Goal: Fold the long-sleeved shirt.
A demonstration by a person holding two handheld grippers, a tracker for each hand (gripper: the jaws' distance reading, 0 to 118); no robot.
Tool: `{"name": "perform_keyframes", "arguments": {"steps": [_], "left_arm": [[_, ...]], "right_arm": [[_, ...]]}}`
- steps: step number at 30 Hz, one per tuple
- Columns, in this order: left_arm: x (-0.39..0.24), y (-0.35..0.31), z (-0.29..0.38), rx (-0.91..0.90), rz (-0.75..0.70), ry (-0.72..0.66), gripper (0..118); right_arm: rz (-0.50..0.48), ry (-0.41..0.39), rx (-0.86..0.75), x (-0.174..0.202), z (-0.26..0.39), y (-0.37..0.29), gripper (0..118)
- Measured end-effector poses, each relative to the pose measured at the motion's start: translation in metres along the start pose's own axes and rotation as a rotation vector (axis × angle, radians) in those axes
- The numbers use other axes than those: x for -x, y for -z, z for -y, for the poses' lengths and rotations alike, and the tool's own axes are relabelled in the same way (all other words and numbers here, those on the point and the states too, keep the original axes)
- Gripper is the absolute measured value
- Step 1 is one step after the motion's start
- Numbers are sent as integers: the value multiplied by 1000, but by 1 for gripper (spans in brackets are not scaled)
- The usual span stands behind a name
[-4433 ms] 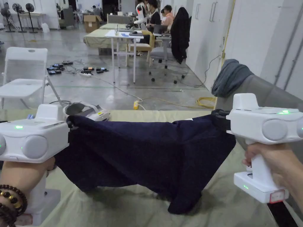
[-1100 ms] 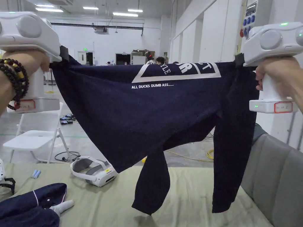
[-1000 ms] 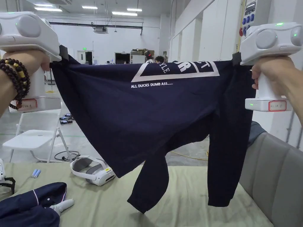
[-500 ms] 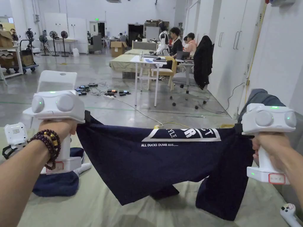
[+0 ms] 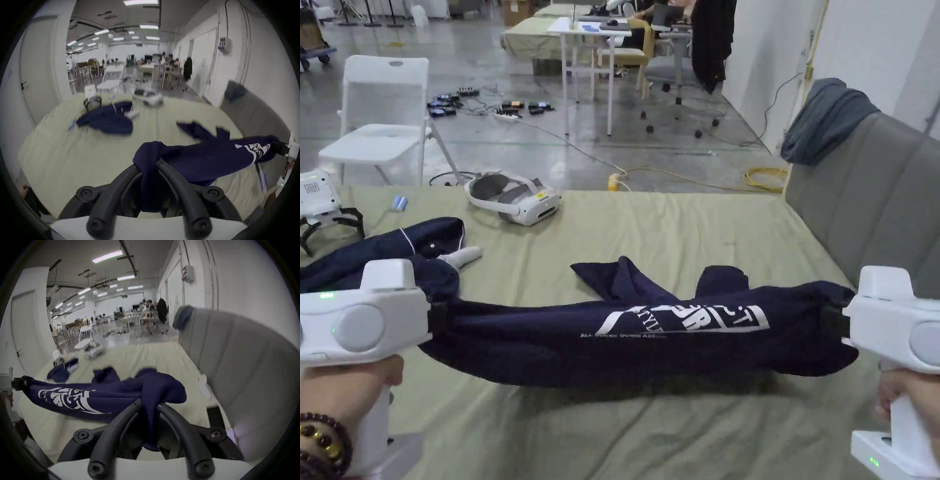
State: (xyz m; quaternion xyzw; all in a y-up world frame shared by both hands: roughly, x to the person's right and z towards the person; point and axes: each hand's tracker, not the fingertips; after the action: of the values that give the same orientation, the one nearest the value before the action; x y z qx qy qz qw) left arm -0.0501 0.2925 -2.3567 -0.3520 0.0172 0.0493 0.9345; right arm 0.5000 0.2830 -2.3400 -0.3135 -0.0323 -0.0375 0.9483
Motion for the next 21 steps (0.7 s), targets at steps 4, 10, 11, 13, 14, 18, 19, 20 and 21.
{"name": "perform_keyframes", "arguments": {"steps": [4,10,11,13,14,18,19,20,21], "left_arm": [[5,22,95,251,-27,17,9],[7,49,155,398,-60,41,11],[10,50,154,402,-59,34,19],[14,45,149,392,-72,17,76],[18,40,145,373,-63,10,101],[25,-2,113,196,-36,-41,48],[16,-19,104,193,-47,-40,5],[15,-25,99,160,-69,-32,6],[15,-34,95,114,-78,-28,5]], "right_arm": [[-4,0,212,-11,92,-1,9],[44,-4,416,-19,148,28,9],[33,-14,433,-18,147,29,10],[27,-52,422,-16,139,20,44],[31,-65,398,-15,132,12,75],[4,-54,193,-14,84,-25,114],[3,-49,195,-12,73,-30,95],[3,-57,193,-8,66,-33,60],[-1,-72,170,-5,58,-37,10]]}}
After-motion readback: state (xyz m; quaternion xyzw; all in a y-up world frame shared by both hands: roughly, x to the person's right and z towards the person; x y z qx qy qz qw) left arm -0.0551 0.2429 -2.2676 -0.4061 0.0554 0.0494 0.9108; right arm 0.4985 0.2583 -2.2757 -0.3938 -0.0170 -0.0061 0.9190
